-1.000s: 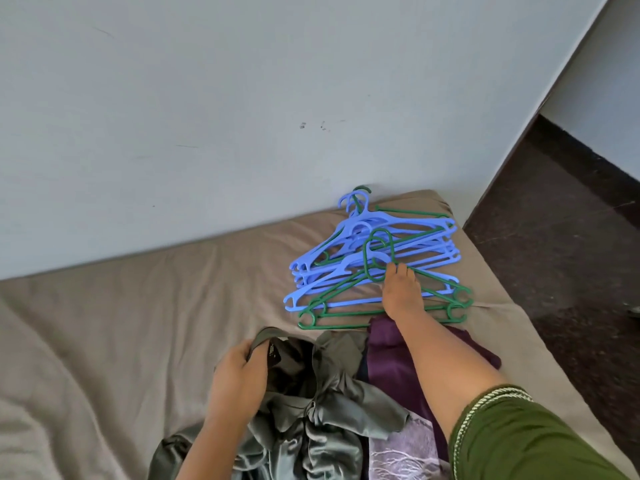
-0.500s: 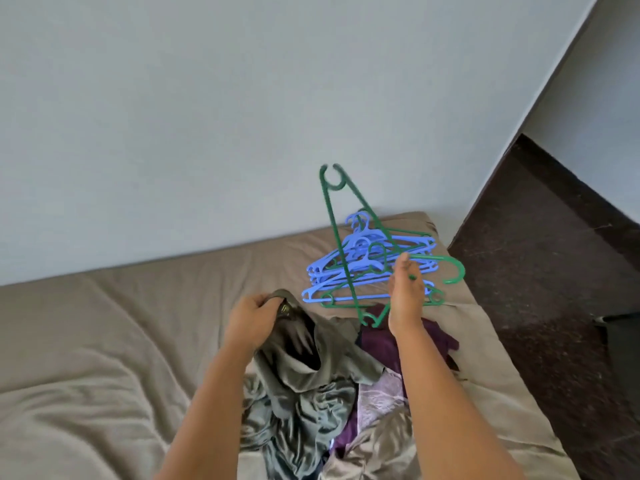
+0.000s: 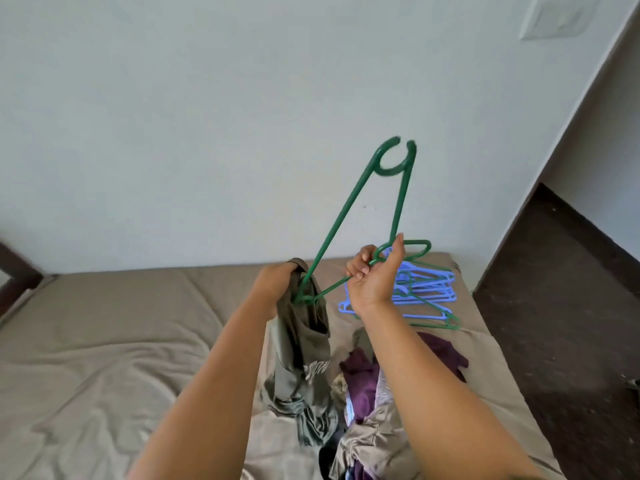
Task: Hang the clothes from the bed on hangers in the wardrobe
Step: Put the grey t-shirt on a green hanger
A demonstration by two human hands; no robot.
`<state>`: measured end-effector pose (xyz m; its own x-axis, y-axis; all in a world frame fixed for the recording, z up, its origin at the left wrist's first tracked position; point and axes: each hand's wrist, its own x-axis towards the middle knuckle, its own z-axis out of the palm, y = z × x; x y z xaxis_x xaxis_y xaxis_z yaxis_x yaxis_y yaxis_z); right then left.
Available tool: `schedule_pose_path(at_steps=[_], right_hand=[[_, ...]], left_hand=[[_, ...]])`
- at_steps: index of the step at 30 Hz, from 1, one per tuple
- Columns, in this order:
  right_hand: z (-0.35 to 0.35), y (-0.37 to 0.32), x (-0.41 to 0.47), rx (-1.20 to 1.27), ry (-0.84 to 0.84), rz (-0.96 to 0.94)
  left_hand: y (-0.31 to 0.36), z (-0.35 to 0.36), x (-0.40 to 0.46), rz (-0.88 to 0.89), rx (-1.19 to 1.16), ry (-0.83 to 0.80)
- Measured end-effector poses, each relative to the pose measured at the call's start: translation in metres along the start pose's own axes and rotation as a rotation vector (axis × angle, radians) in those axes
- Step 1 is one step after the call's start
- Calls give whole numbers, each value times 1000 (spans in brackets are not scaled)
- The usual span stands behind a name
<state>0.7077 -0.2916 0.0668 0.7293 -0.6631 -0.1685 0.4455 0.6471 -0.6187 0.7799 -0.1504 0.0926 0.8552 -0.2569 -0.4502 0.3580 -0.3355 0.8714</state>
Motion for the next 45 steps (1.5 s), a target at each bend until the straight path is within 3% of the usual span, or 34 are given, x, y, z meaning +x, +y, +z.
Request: schedule_pose_path(at_steps=[10, 13, 16, 21, 27, 35, 41, 43, 45], right_hand=[[-5, 31, -4, -419, 58, -233], [-8, 26, -2, -519, 51, -266], [-7, 23, 1, -746, -1, -348], [3, 20, 4, -933, -14, -484], [10, 21, 12, -1174, -110, -460], [6, 28, 0, -1433, -238, -657], [24, 34, -11, -1373, -268, -556], [37, 30, -14, -1428, -313, -523], [48, 27, -20, -1486, -421, -493]], left_hand=[[32, -48, -35, -60, -26, -209], [45, -73, -42, 0, 116, -244], [55, -92, -45, 26, 308, -184], [57, -109, -42, 40, 310, -59], [47, -127, -32, 273, 556, 122], [47, -137, -35, 314, 890, 183], [51, -128, -37, 326, 918, 529], [52, -129, -36, 307, 928, 505], [55, -126, -31, 307, 856, 367]])
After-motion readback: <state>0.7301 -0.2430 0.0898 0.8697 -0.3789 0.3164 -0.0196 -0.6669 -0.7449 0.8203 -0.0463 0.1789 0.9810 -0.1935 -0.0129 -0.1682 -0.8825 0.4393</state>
